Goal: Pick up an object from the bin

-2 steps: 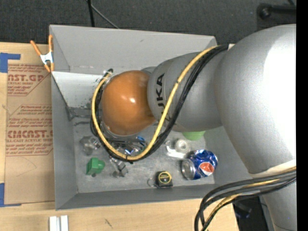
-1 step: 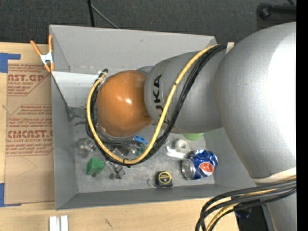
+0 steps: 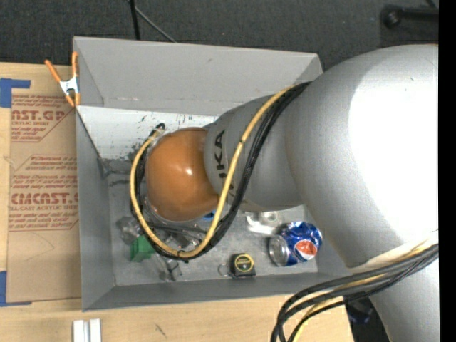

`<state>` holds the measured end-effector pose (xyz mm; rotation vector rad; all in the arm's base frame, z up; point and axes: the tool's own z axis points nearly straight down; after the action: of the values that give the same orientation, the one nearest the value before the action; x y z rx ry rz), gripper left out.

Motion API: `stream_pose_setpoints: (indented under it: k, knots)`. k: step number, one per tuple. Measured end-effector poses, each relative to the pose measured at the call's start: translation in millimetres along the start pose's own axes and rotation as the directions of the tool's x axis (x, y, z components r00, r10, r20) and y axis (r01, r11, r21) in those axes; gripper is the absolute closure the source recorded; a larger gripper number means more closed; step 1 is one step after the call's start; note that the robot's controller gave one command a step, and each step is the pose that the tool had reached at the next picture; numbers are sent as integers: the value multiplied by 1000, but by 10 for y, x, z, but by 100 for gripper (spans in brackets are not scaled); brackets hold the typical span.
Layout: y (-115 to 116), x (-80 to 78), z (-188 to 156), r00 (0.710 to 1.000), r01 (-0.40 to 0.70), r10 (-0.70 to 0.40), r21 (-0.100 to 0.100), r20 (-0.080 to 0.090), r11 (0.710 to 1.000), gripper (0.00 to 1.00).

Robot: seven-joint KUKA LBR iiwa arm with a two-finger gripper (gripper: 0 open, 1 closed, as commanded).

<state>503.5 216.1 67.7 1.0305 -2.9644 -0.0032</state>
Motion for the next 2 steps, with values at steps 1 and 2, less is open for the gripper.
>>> stream_pose_setpoints:
  k: [1, 2]
  knots:
    - [9, -3, 4, 1000, -1, 1, -2, 1, 1000, 0]
    - [9, -9, -3, 1000, -1, 1, -2, 3, 1000, 100]
